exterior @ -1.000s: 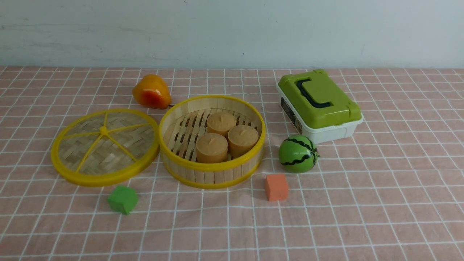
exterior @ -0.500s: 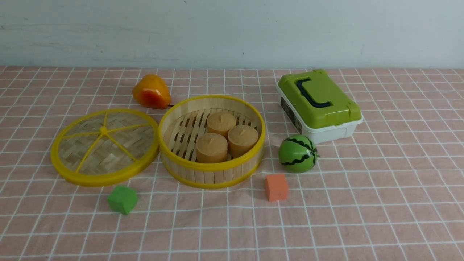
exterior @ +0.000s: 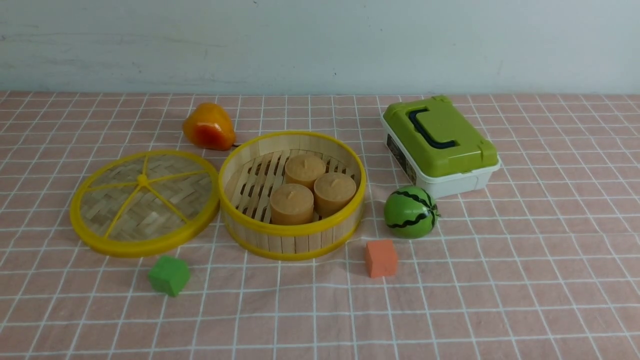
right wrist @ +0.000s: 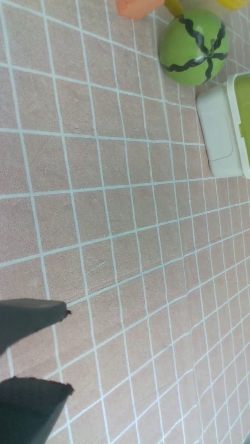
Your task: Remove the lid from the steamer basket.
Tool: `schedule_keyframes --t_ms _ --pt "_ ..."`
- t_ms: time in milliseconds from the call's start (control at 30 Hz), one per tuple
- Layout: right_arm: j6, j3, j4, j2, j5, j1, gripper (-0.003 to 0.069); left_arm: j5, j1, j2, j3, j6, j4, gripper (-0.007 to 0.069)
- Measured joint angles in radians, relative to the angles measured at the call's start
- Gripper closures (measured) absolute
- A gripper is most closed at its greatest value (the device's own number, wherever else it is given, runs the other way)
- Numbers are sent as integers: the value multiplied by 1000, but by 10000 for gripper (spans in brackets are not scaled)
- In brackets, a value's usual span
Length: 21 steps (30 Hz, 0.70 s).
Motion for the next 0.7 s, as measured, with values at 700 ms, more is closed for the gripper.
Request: schedule_keyframes --t_ms 700 --pt "0 0 0 0 0 0 418 3 2 0 0 207 430 637"
